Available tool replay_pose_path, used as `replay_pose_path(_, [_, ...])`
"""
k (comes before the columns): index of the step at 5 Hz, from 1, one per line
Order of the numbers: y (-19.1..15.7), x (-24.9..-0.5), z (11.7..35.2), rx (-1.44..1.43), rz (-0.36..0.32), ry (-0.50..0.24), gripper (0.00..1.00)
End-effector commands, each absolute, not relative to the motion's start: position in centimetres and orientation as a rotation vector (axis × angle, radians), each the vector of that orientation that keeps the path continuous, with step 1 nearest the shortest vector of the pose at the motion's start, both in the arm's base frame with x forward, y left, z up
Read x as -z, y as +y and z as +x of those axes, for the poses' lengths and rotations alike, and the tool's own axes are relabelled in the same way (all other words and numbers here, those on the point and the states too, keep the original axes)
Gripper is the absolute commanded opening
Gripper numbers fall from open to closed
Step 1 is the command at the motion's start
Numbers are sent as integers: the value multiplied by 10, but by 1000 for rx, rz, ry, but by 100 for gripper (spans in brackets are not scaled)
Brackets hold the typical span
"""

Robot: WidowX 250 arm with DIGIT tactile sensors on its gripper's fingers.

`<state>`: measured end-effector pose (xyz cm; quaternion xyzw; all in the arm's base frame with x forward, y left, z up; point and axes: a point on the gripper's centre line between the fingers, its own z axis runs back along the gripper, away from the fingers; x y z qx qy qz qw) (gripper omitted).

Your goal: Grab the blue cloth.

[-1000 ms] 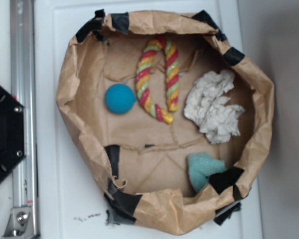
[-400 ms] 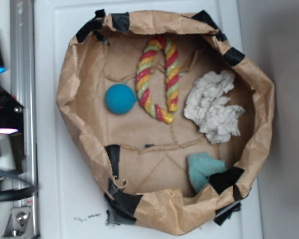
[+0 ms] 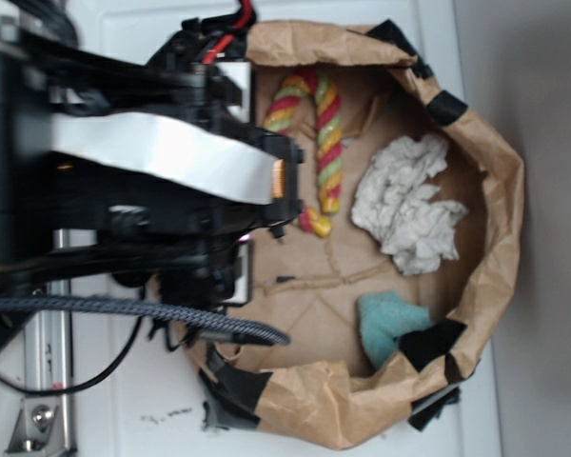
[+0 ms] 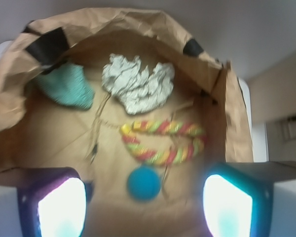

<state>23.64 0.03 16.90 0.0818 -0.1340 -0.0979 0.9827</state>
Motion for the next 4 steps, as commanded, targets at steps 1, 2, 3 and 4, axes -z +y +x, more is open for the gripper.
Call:
replay_pose_path(1, [-17, -127, 286, 396, 286, -329, 100])
replay_pose_path(2, [-29, -109, 292, 567, 221, -406, 100])
replay_pose_path(3, [-45, -93, 300, 670, 204, -402, 100])
replay_pose_path(4, [-55, -81, 305, 722, 178, -408, 100])
